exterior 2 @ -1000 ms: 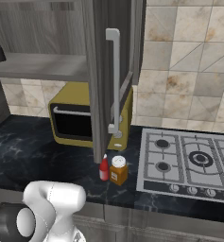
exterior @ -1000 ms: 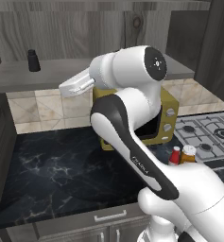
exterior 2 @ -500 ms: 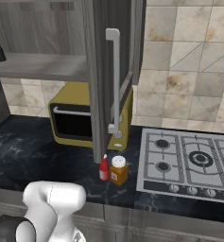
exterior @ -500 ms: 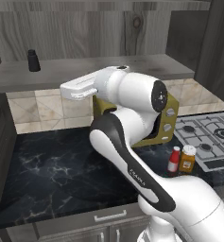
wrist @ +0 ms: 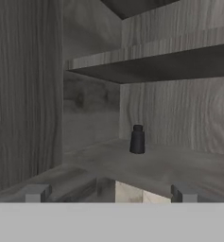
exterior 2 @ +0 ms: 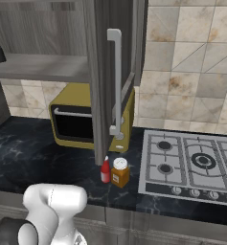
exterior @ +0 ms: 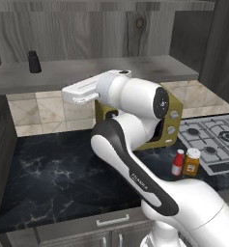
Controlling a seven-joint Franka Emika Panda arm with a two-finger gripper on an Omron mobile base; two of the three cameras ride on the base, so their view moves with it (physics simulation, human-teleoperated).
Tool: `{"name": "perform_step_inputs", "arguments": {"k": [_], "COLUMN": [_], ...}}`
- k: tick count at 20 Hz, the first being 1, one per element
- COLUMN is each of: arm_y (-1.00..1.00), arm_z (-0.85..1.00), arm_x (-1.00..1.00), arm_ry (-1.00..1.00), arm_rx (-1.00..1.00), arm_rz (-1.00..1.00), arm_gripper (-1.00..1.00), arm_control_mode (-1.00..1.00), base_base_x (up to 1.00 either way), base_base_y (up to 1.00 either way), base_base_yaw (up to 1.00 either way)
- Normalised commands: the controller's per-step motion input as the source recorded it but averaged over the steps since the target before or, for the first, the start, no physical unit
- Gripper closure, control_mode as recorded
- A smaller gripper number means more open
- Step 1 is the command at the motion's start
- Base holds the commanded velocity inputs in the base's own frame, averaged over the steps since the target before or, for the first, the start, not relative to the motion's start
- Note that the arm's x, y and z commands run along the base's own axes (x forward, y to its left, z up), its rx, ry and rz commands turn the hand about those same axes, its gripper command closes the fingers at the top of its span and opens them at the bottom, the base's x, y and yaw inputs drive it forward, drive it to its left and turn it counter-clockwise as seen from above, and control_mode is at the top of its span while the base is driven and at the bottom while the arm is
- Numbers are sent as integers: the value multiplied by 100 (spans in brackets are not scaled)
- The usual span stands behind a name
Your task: Collect the turmeric, ketchup, and shaker from the cabinet and place them next to the stove.
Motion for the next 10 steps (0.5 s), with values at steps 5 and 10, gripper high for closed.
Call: {"name": "perform_step_inputs", "arguments": {"k": [5, 10], "arm_y": [0, 3], "arm_z": [0, 0], "arm_x": [6, 37], "arm_ry": [0, 2], "arm_rx": [1, 2], "arm_rz": [0, 0], "arm_gripper": [-100, -100], "arm_control_mode": [-100, -100], "base_base_x": [0, 0], "base_base_y": [0, 0], "base_base_yaw": [0, 0]}}
